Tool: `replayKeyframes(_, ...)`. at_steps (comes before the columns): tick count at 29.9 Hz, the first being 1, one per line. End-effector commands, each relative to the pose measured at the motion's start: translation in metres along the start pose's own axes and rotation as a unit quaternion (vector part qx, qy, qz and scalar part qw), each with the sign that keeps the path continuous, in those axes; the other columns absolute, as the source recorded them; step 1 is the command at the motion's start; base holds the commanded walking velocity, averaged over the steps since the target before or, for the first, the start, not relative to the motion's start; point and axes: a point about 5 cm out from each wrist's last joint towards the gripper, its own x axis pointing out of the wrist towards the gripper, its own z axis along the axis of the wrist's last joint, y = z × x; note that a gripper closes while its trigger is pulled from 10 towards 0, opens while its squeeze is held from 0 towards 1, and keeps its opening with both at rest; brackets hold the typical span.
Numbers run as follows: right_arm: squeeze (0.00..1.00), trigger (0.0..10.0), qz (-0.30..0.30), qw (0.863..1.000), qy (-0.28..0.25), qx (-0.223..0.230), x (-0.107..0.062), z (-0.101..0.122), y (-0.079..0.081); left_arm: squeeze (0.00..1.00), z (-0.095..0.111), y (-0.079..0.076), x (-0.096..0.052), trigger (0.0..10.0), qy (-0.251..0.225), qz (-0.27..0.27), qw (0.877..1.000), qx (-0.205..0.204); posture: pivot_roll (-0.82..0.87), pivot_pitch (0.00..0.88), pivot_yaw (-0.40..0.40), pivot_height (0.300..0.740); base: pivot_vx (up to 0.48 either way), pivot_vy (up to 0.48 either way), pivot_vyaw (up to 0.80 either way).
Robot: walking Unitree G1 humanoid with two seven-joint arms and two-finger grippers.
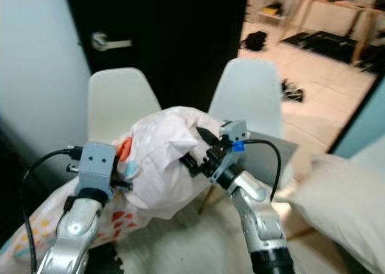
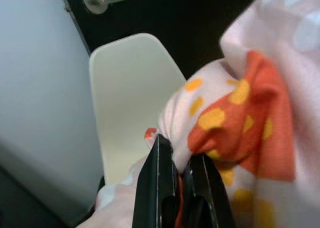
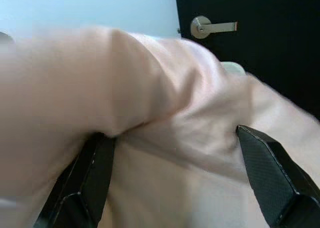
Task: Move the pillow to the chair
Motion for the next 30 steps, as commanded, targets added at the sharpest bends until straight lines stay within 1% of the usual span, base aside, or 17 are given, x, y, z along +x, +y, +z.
replayKeyframes(1,0.0,10.0,0.014,1.0,0.004,0.01,0.006,-0.003,0.008,0.0,0.023,-0.002,0.003,10.0,-0.057,-0.006,0.998,0.0,0.11,0.0,-0.068,0.74,0.337,0.0,0.0)
replayKeyframes(6,0.0,10.0,0.013,1.0,0.001,0.013,0.007,-0.002,0.008,0.0,0.025,-0.001,0.005,10.0,-0.064,-0.007,0.998,0.002,0.12,0.0,-0.07,0.74,0.341,0.0,0.0)
replayKeyframes(9,0.0,10.0,0.012,1.0,-0.003,0.015,0.008,0.0,0.008,0.0,0.033,0.0,0.008,10.0,-0.078,-0.01,0.997,0.006,0.12,0.0,-0.072,0.74,0.341,0.0,0.0)
replayKeyframes(12,0.0,10.0,0.01,1.0,-0.004,0.015,0.008,0.001,0.008,0.0,0.036,-0.001,0.009,10.0,-0.084,-0.018,0.996,0.004,0.12,0.0,-0.07,0.74,0.341,0.0,0.0)
replayKeyframes(13,0.0,10.0,0.009,1.0,-0.001,0.024,0.009,0.0,0.008,0.0,0.039,-0.003,0.01,10.0,-0.09,-0.023,0.996,0.005,0.12,0.0,-0.07,0.74,0.341,0.0,0.0)
replayKeyframes(15,0.0,10.0,0.003,1.0,0.019,0.019,0.01,-0.003,0.007,0.0,0.044,-0.005,0.013,10.0,-0.101,-0.032,0.994,0.004,0.12,0.0,-0.07,0.74,0.341,0.0,-0.54)
replayKeyframes(18,0.0,10.0,-0.005,0.999,0.027,0.018,0.011,-0.005,0.005,0.0,0.049,-0.007,0.015,10.0,-0.109,-0.038,0.993,0.002,0.12,0.0,-0.07,0.74,0.34,0.0,-0.71)
replayKeyframes(24,0.0,10.0,-0.019,0.999,0.025,0.023,0.011,-0.004,0.003,0.0,0.051,-0.01,0.016,10.0,-0.113,-0.044,0.993,0.001,0.11,0.0,-0.068,0.74,0.341,0.0,-0.8)
replayKeyframes(30,0.0,10.0,-0.006,1.0,0.015,0.02,0.011,-0.002,0.005,0.0,0.052,-0.009,0.016,10.0,-0.113,-0.043,0.993,0.004,0.11,0.0,-0.065,0.74,0.34,0.0,0.0)
